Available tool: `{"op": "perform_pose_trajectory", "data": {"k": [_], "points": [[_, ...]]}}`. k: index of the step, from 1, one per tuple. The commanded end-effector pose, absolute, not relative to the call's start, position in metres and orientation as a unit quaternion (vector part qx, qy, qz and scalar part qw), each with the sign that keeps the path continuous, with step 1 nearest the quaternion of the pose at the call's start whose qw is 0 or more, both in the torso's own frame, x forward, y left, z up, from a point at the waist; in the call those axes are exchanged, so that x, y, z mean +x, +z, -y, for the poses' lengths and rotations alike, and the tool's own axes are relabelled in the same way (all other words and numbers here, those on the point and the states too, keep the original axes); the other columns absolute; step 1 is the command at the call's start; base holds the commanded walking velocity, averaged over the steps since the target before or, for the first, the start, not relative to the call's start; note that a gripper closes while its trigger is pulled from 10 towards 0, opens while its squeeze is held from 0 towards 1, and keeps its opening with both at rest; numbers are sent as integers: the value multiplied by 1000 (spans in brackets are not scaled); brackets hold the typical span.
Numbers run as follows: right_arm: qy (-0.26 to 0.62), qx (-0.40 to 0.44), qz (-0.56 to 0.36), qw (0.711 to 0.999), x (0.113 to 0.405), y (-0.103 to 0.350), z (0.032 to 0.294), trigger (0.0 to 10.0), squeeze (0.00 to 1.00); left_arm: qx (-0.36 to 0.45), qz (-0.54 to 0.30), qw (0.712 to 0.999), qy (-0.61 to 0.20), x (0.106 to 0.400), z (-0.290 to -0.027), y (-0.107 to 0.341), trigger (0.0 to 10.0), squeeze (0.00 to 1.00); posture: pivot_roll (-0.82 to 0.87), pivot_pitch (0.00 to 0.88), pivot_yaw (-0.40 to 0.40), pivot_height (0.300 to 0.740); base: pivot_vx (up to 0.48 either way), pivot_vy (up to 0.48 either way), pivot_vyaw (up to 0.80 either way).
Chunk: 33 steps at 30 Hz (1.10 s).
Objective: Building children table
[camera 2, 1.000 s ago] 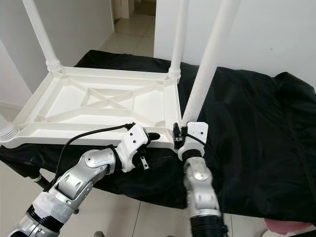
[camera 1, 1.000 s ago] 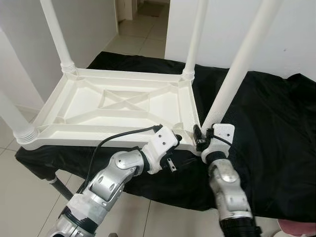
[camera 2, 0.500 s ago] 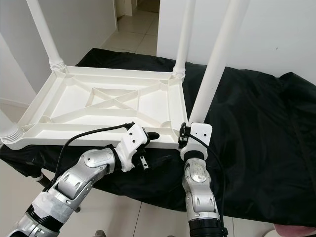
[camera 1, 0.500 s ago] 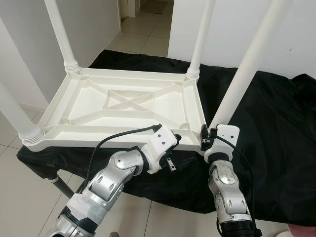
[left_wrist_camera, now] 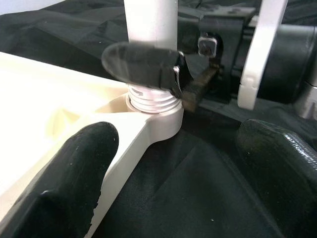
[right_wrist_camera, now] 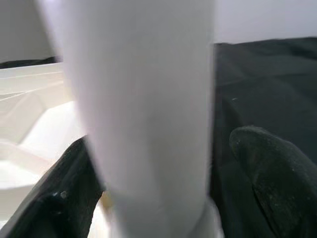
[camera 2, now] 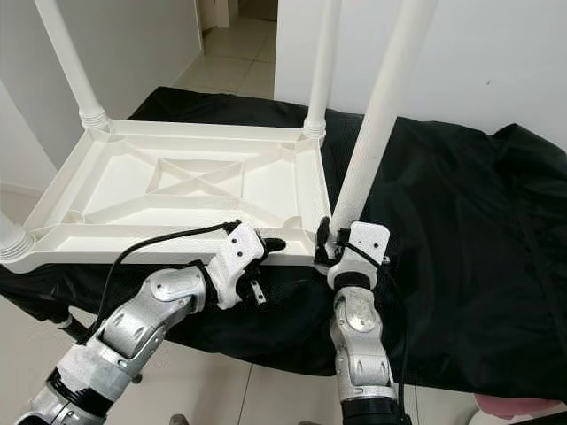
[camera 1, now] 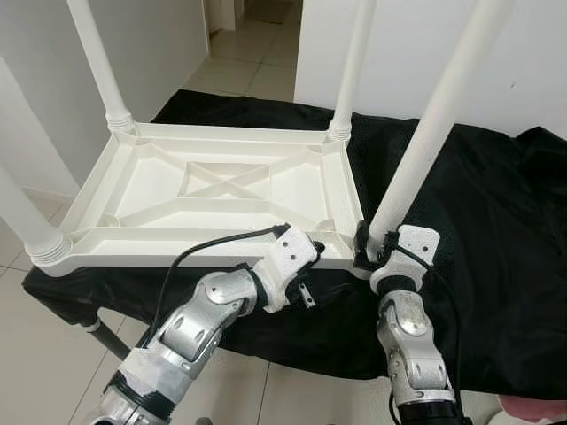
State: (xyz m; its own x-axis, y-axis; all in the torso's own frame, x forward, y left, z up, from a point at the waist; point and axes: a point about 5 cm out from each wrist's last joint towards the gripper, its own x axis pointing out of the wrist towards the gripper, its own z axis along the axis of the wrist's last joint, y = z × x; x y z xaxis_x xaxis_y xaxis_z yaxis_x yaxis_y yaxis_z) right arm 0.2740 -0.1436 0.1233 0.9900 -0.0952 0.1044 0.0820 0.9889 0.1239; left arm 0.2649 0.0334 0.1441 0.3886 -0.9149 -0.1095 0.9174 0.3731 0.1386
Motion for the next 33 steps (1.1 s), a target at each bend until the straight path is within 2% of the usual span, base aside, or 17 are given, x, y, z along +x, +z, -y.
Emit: {"op": "perform_pose_trajectory", "data": {"k": [1, 9, 18, 21, 30, 31, 33], "points": [[-30, 67, 50, 996, 272, 120, 143, 10000, 0, 95, -11, 819, -565, 266, -35, 144, 10000, 0, -73, 0, -6, 740, 0, 0, 0], [33, 40, 64, 997, 273, 120, 152, 10000, 0, 110, 2, 825, -555, 270, -35, 146, 10000, 0, -79, 0, -5, 740, 0, 0, 0], [84, 39, 71, 993, 274, 122, 160, 10000, 0, 125, 7, 853, -506, 275, -39, 146, 10000, 0, -72, 0, -28, 740, 0, 0, 0], [126, 32, 79, 988, 279, 127, 169, 10000, 0, 127, 17, 844, -520, 274, -40, 147, 10000, 0, -65, 0, -37, 740, 0, 0, 0], [201, -2, 69, 977, 293, 127, 177, 9922, 0, 125, 15, 830, -543, 272, -42, 146, 10000, 0, -60, 0, -34, 740, 0, 0, 0], [241, -13, 53, 969, 298, 125, 174, 4431, 0, 119, 10, 827, -550, 270, -41, 145, 10000, 0, -61, 0, -35, 740, 0, 0, 0], [241, -13, 53, 969, 298, 125, 174, 4431, 0, 119, 10, 827, -550, 270, -41, 145, 10000, 0, -61, 0, -35, 740, 0, 0, 0]]}}
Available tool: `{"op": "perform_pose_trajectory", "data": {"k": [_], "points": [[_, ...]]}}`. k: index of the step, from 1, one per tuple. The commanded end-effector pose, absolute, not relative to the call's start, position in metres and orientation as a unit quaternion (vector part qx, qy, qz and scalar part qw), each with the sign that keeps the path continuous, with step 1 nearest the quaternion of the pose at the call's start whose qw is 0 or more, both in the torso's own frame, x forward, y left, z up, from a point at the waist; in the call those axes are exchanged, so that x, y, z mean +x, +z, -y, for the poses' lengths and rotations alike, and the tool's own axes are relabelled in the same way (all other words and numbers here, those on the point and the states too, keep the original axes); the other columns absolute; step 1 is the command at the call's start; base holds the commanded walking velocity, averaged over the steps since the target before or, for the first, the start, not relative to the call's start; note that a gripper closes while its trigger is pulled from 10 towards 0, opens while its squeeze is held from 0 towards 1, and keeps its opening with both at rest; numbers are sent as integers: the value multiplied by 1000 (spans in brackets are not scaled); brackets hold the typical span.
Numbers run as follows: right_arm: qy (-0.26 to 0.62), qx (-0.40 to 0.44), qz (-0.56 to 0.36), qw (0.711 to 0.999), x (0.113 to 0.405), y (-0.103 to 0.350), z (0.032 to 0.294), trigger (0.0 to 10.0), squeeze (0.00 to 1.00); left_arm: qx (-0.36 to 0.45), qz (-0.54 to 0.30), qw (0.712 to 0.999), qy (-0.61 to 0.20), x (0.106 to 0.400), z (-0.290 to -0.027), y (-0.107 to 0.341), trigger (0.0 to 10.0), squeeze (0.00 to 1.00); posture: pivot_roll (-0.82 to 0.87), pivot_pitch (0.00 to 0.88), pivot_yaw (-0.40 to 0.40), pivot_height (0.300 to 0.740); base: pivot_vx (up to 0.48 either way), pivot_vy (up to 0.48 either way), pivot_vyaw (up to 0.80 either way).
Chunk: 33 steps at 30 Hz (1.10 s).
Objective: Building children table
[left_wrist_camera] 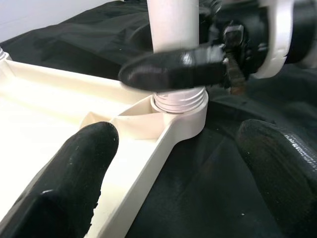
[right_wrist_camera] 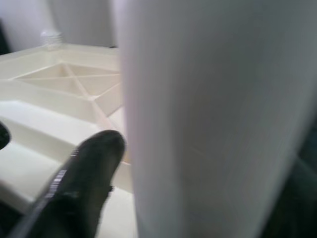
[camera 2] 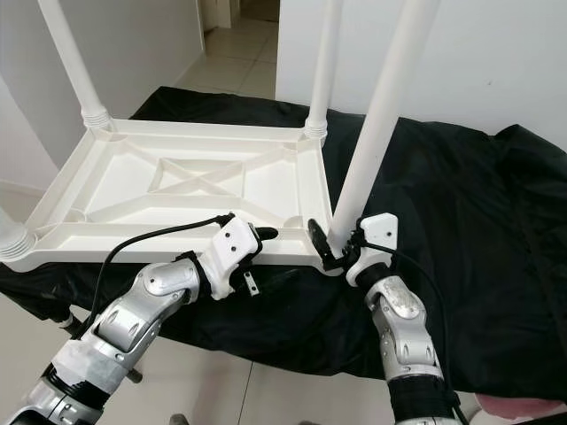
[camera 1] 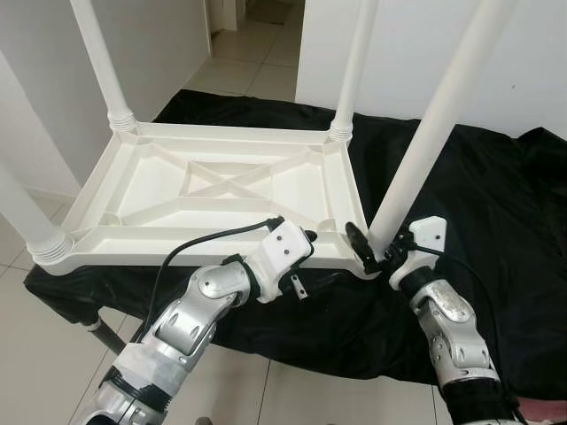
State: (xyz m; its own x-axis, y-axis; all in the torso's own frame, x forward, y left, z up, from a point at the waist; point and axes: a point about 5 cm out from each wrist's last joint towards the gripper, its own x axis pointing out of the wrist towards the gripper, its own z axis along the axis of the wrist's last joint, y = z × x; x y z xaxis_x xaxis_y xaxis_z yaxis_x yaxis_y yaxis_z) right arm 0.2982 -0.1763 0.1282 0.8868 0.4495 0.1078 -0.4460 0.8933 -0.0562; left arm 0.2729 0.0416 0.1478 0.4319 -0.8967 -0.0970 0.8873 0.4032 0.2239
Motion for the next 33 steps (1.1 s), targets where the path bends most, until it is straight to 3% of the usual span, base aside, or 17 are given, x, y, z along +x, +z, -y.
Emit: {"op": "perform_pose_trajectory", "data": {"k": [1, 2, 3, 4, 5, 12, 13, 14, 15, 24, 33], "points": [[255, -17, 47, 966, 299, 124, 174, 3686, 0, 119, 10, 826, -551, 270, -40, 145, 10000, 0, -60, 0, -36, 740, 0, 0, 0], [255, -17, 47, 966, 299, 124, 174, 3686, 0, 119, 10, 826, -551, 270, -40, 145, 10000, 0, -60, 0, -36, 740, 0, 0, 0], [264, -23, 42, 963, 300, 123, 173, 2353, 0, 120, 10, 826, -551, 270, -40, 145, 10000, 0, -60, 0, -36, 740, 0, 0, 0], [264, -23, 42, 963, 300, 123, 173, 2353, 0, 120, 10, 826, -551, 270, -40, 145, 10000, 0, -60, 0, -36, 740, 0, 0, 0], [268, -27, 37, 962, 302, 121, 174, 0, 0, 121, 12, 826, -551, 271, -39, 145, 10000, 0, -59, 0, -37, 740, 0, 0, 0], [269, -25, 31, 962, 305, 117, 179, 0, 0, 119, 16, 824, -554, 271, -38, 146, 10000, 0, -56, 0, -32, 740, 0, 0, 0], [263, -22, 30, 964, 305, 117, 180, 4314, 0, 120, 16, 823, -555, 272, -39, 146, 10000, 0, -59, 0, -32, 740, 0, 0, 0], [263, -22, 30, 964, 305, 117, 180, 4314, 0, 120, 16, 823, -555, 272, -39, 146, 10000, 0, -59, 0, -32, 740, 0, 0, 0], [255, -15, 31, 966, 304, 117, 180, 10000, 0, 120, 16, 823, -555, 272, -39, 146, 10000, 0, -59, 0, -33, 740, 0, 0, 0], [190, -11, 16, 982, 306, 115, 185, 10000, 0, 117, 16, 824, -554, 273, -37, 145, 10000, 0, -72, 0, -31, 740, 0, 0, 0], [12, 41, 3, 999, 291, 106, 174, 10000, 0, 119, 16, 823, -555, 274, -37, 145, 10000, 0, -75, 0, -16, 740, 0, 0, 0]]}}
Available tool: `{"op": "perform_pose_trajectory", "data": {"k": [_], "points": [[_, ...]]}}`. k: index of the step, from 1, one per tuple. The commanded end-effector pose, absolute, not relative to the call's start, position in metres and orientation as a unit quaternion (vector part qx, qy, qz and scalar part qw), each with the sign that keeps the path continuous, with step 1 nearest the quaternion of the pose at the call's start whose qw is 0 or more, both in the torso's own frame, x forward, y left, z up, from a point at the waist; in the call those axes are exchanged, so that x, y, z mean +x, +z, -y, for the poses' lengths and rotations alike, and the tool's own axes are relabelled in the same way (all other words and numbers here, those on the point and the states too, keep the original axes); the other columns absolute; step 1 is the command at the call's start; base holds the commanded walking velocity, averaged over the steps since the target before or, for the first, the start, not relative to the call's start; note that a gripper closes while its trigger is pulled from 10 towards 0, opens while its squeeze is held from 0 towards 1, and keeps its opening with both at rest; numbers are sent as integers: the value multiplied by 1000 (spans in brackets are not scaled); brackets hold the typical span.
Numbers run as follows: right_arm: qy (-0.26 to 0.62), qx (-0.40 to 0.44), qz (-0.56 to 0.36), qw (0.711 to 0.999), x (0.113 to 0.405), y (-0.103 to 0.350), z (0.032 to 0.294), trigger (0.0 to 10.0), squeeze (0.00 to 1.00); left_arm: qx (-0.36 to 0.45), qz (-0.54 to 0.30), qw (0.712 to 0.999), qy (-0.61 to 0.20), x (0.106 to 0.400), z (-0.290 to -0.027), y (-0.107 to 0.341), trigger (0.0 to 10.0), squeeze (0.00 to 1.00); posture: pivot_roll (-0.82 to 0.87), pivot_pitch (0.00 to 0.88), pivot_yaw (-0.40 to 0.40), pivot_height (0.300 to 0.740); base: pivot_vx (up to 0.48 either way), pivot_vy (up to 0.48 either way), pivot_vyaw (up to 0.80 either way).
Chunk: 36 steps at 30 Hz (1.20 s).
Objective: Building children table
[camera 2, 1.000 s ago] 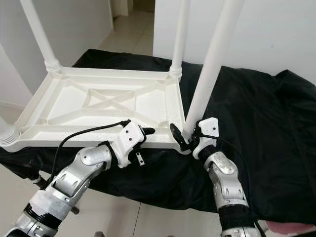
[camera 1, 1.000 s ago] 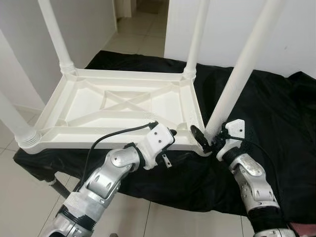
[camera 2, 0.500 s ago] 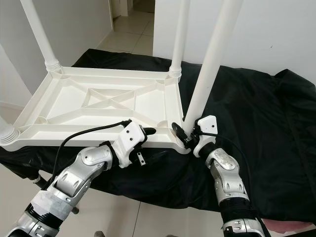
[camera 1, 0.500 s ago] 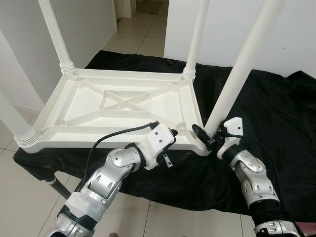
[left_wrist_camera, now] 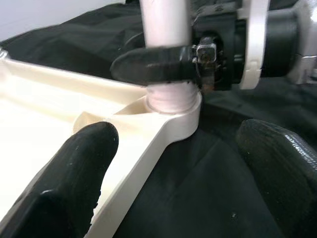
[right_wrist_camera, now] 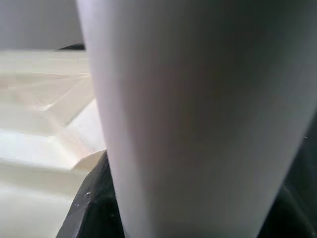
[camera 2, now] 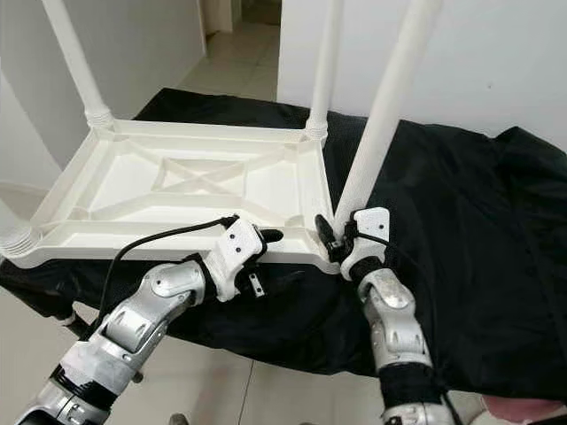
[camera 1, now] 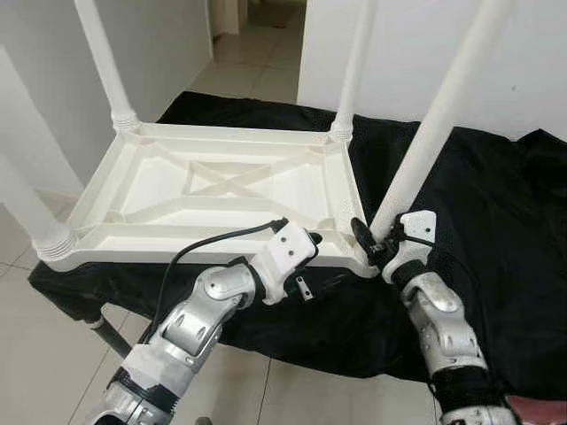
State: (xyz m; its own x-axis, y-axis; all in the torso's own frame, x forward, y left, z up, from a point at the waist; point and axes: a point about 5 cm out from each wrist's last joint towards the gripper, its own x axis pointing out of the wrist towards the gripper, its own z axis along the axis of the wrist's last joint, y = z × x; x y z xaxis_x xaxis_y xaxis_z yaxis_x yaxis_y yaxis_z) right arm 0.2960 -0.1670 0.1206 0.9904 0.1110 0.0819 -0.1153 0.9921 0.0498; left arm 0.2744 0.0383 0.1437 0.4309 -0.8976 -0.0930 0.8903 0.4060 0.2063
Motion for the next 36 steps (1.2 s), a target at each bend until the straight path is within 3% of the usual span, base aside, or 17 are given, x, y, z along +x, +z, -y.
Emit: {"op": "perform_pose_trajectory", "data": {"k": [1, 5, 9, 18, 19, 20, 21, 28, 29, 30, 31, 36], "points": [[12, 41, 3, 999, 291, 106, 174, 10000, 0, 119, 16, 823, -555, 274, -37, 145, 10000, 0, -75, 0, -16, 740, 0, 0, 0], [-71, 54, 11, 996, 282, 111, 155, 10000, 0, 117, 14, 819, -561, 271, -36, 144, 10000, 0, -78, 0, -15, 740, 0, 0, 0], [-94, 49, 17, 994, 279, 114, 145, 10000, 0, 109, 18, 822, -559, 270, -35, 145, 10000, 0, -84, 0, -17, 740, 0, 0, 0], [-44, 48, 54, 996, 275, 123, 147, 10000, 0, 88, 24, 831, -548, 272, -33, 148, 10000, 0, -100, 0, -14, 740, 0, 0, 0], [-39, 46, 57, 997, 274, 124, 149, 10000, 784, 88, 24, 830, -550, 271, -33, 148, 10000, 0, -99, 0, -13, 740, 0, 0, 0], [-39, 46, 57, 997, 274, 124, 149, 10000, 784, 88, 24, 830, -550, 271, -33, 148, 10000, 0, -99, 0, -13, 740, 0, 0, 0], [-22, 60, 66, 996, 272, 125, 148, 10000, 1000, 89, 24, 830, -551, 271, -33, 148, 10000, 0, -91, 0, -16, 740, 0, 0, 0], [-8, 50, 69, 996, 266, 123, 149, 10000, 1000, 91, 22, 832, -547, 270, -36, 147, 10000, 0, -80, 0, -13, 740, 0, 0, 0], [4, 45, 76, 996, 263, 123, 153, 10000, 922, 96, 24, 834, -543, 270, -38, 147, 10000, 0, -78, 0, -19, 740, 0, 0, 0], [4, 45, 76, 996, 263, 123, 153, 10000, 922, 96, 24, 834, -543, 270, -38, 147, 10000, 0, -78, 0, -19, 740, 0, 0, 0], [14, 40, 80, 996, 261, 123, 158, 10000, 12, 101, 28, 836, -538, 270, -39, 146, 10000, 0, -77, 0, -21, 740, 0, 0, 0], [31, 34, 81, 996, 260, 122, 164, 10000, 0, 99, 36, 847, -521, 273, -44, 146, 10000, 0, -82, 0, -36, 740, 0, 0, 0]]}}
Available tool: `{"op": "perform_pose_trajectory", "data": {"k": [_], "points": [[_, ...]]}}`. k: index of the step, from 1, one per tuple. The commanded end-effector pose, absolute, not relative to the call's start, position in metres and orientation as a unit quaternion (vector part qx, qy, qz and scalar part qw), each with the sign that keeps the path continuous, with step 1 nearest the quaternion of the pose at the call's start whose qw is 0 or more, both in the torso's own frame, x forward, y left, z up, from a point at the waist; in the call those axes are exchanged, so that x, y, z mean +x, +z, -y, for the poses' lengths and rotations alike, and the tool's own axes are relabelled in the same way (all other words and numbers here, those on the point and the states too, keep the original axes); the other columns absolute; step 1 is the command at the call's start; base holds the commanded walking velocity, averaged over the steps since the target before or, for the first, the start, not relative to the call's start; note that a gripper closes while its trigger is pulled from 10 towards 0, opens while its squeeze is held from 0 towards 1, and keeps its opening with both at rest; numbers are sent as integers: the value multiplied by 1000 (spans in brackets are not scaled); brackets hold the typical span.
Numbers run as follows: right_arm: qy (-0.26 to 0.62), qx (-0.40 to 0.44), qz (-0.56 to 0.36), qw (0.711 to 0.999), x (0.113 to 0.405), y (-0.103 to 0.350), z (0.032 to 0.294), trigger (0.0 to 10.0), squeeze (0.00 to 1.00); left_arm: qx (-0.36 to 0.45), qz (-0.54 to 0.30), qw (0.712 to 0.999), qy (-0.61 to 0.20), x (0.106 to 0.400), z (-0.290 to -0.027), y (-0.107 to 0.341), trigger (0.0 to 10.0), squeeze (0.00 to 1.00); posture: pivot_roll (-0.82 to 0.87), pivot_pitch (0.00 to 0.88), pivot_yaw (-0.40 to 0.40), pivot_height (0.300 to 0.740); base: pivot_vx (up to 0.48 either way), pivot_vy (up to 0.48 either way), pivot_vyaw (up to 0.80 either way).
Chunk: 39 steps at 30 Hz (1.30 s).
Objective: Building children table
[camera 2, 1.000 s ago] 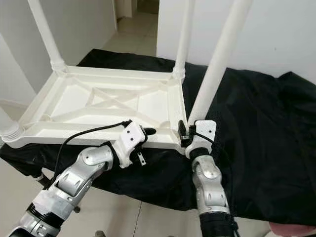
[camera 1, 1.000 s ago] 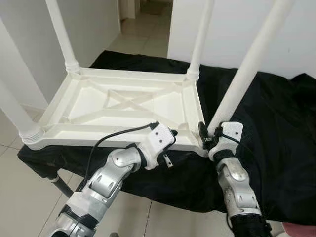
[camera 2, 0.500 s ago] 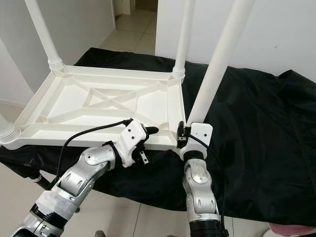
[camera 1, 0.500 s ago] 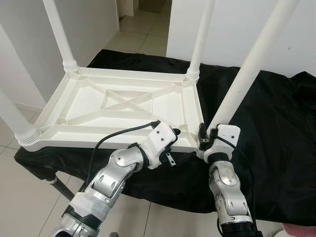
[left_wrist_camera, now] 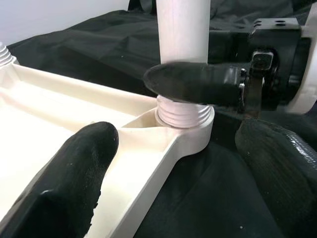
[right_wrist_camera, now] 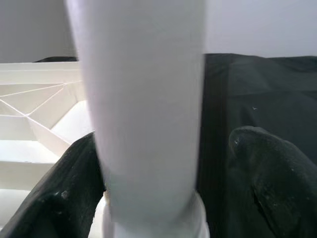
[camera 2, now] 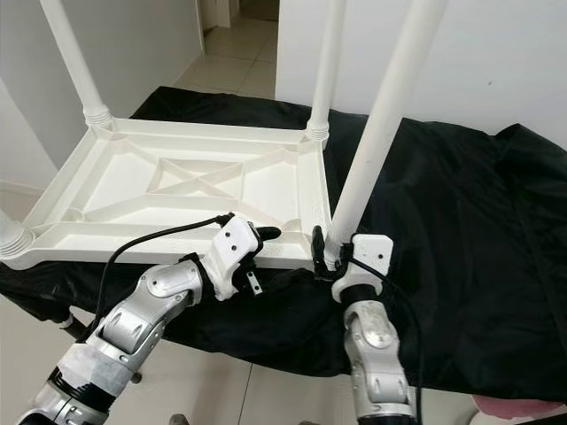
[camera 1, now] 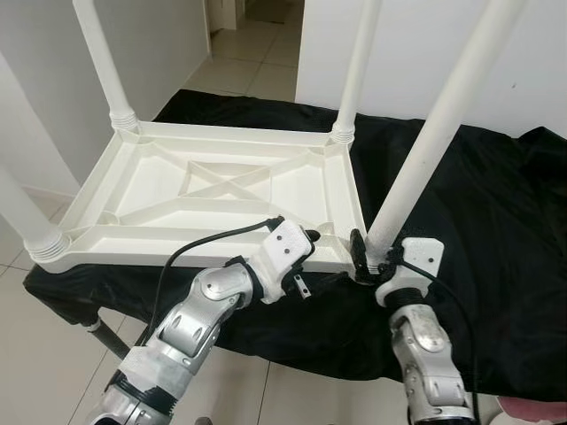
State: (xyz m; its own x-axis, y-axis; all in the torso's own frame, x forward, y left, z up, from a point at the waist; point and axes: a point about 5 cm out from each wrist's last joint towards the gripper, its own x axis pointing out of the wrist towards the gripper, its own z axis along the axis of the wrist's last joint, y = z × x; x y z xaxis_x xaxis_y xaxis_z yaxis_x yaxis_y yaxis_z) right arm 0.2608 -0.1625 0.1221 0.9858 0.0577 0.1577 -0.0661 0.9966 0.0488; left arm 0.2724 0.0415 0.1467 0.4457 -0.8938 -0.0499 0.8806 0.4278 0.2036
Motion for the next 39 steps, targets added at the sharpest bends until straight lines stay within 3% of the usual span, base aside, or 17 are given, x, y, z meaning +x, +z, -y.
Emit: {"op": "perform_pose_trajectory", "data": {"k": [1, 9, 13, 14, 19, 29, 30, 31, 33, 34, 39], "points": [[34, 37, 82, 995, 261, 122, 163, 10000, 0, 96, 37, 850, -516, 273, -45, 145, 10000, 0, -81, 0, -36, 740, 0, 0, 0], [94, 45, 88, 991, 264, 121, 154, 10000, 0, 77, 27, 851, -519, 270, -44, 139, 10000, 0, -76, 0, -27, 740, 0, 0, 0], [139, 41, 91, 985, 270, 125, 160, 10000, 0, 69, 22, 844, -531, 268, -44, 139, 10000, 0, -76, 0, -25, 740, 0, 0, 0], [181, 21, 83, 980, 275, 126, 165, 10000, 0, 64, -3, 831, -553, 268, -47, 137, 10000, 0, -72, 0, -26, 740, 0, 0, 0], [212, 6, 71, 975, 284, 126, 174, 10000, 0, 66, -20, 819, -570, 268, -49, 138, 10000, 0, -61, 0, -31, 740, 0, 0, 0], [279, -13, 41, 959, 299, 122, 181, 10000, 0, 81, -6, 817, -571, 264, -42, 140, 10000, 0, -42, 0, -44, 740, 0, 0, 0], [289, -15, 36, 957, 303, 122, 181, 8314, 0, 84, -3, 818, -569, 265, -41, 141, 10000, 0, -39, 0, -45, 740, 0, 0, 0], [297, -17, 33, 954, 305, 121, 181, 3725, 0, 87, 0, 819, -567, 265, -40, 141, 10000, 0, -36, 0, -48, 740, 0, 0, 0], [302, -18, 30, 953, 307, 121, 181, 3725, 0, 84, -1, 820, -566, 266, -39, 141, 10000, 0, -35, 0, -50, 740, 0, 0, 0], [307, -21, 27, 951, 308, 120, 182, 0, 0, 73, -3, 819, -569, 266, -39, 143, 10000, 0, -35, 0, -52, 740, 0, 0, 0], [315, -21, 22, 949, 311, 118, 186, 0, 0, 66, -10, 819, -570, 269, -40, 146, 10000, 0, -35, 0, -52, 740, 0, 0, 0]]}}
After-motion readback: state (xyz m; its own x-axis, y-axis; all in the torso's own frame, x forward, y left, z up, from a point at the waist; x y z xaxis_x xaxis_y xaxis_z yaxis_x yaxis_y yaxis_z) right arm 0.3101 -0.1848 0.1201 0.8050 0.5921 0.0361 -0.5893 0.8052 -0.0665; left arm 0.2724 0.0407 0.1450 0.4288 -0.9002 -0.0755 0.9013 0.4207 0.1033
